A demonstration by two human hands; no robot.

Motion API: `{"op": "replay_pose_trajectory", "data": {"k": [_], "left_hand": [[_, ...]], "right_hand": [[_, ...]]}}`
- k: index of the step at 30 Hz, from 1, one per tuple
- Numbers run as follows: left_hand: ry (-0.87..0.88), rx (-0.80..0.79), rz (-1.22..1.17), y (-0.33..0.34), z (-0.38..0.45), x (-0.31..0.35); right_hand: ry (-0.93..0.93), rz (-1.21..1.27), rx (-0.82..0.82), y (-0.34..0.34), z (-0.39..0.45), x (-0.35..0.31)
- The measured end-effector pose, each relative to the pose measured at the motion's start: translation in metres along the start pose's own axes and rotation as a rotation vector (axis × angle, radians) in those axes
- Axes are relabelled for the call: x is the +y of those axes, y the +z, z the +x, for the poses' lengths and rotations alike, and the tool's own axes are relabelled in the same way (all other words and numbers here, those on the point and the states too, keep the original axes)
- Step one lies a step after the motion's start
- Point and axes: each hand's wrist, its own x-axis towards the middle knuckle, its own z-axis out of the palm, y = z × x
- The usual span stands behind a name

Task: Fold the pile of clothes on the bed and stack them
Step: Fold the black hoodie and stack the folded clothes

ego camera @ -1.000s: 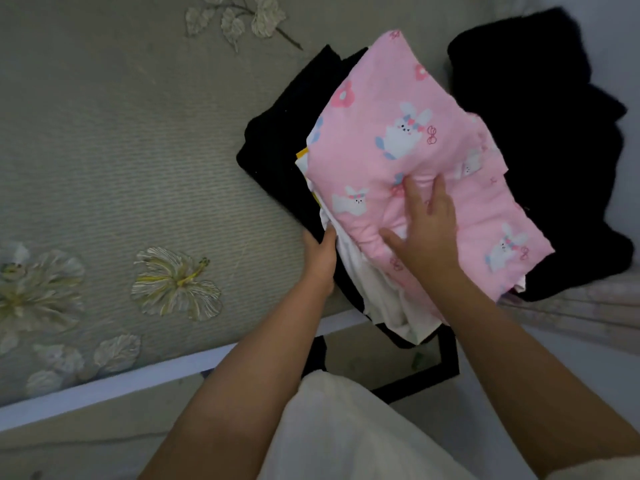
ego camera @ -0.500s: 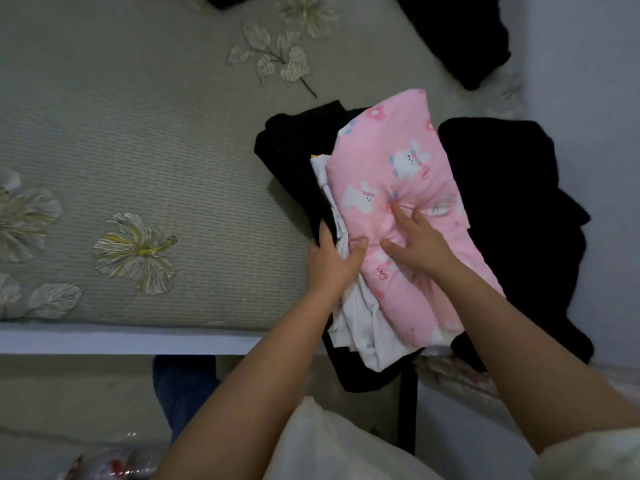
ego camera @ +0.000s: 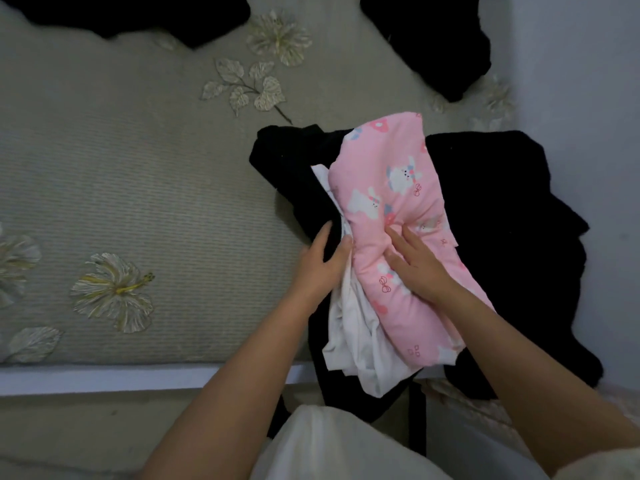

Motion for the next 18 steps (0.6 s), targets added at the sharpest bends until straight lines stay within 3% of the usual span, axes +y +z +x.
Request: {"op": "replay_pose_trajectory", "data": {"k": [6,18], "left_hand": [[-0.031,-0.015,0.023,0.023,0.006,0.021],[-0.063,0.073,0.385,0.078,0.003,0.068]], "right_hand": [[-0.023,0.156,-0.05,-0.016,0.01,0.013],[-0.045,0.235,-0.05,-0.03,0.015,0.042]]}}
